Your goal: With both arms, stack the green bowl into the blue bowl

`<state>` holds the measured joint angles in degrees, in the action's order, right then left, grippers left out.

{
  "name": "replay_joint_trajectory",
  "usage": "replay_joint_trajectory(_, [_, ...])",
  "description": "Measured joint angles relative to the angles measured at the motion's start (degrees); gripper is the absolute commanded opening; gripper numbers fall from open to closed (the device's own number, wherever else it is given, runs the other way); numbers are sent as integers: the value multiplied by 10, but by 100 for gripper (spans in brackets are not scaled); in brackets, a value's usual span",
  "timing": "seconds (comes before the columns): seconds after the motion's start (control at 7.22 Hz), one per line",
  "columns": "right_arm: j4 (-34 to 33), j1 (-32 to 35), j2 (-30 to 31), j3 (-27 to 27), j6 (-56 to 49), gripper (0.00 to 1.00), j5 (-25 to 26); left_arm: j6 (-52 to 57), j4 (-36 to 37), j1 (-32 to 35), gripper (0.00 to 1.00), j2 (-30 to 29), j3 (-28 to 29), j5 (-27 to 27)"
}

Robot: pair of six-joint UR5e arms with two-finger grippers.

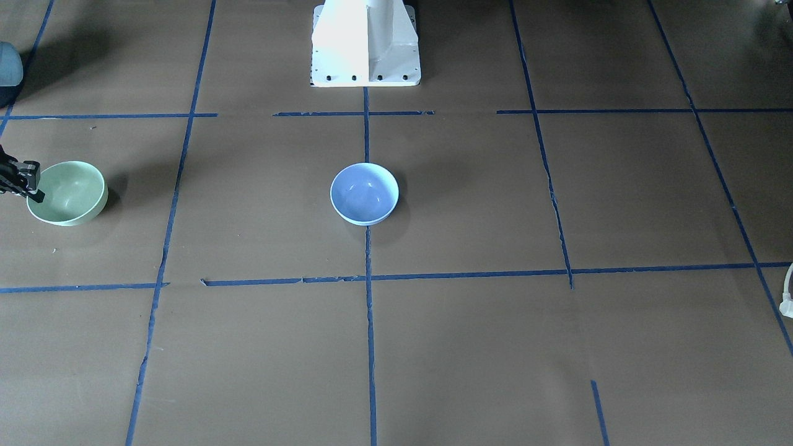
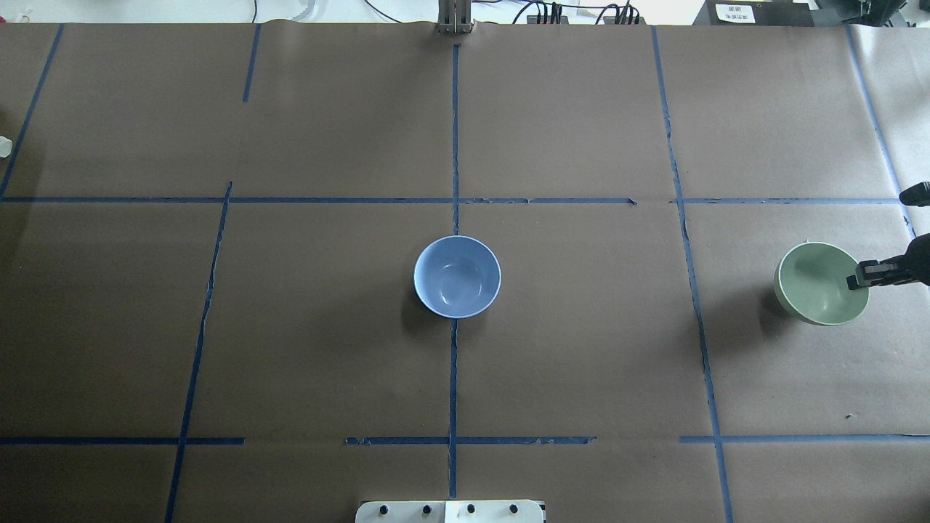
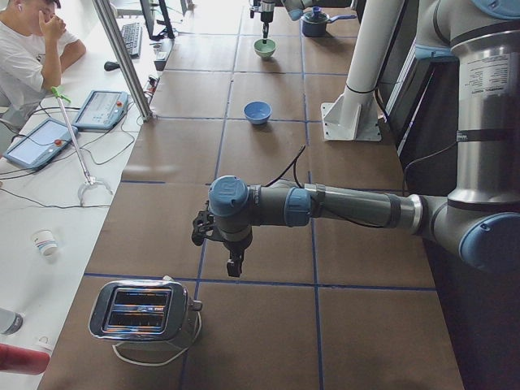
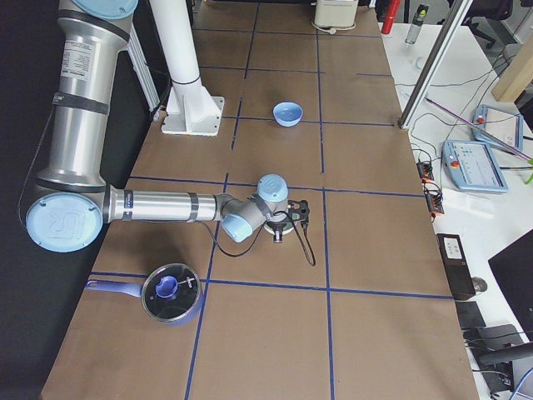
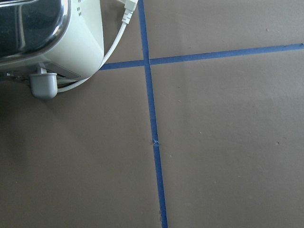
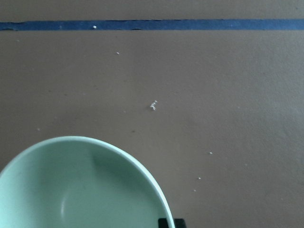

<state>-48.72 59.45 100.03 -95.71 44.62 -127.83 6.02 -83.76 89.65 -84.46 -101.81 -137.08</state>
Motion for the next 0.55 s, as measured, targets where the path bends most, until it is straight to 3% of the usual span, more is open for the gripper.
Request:
replay_joint_trajectory(0.28, [-101,0,-69,-51,61,0,-14,-1,0,0,100,-1,-4,0])
replay_joint_trajectory(0.55, [-236,-32,-183,-102,165,0,-9,-2,0,-1,100,-2,-9,0])
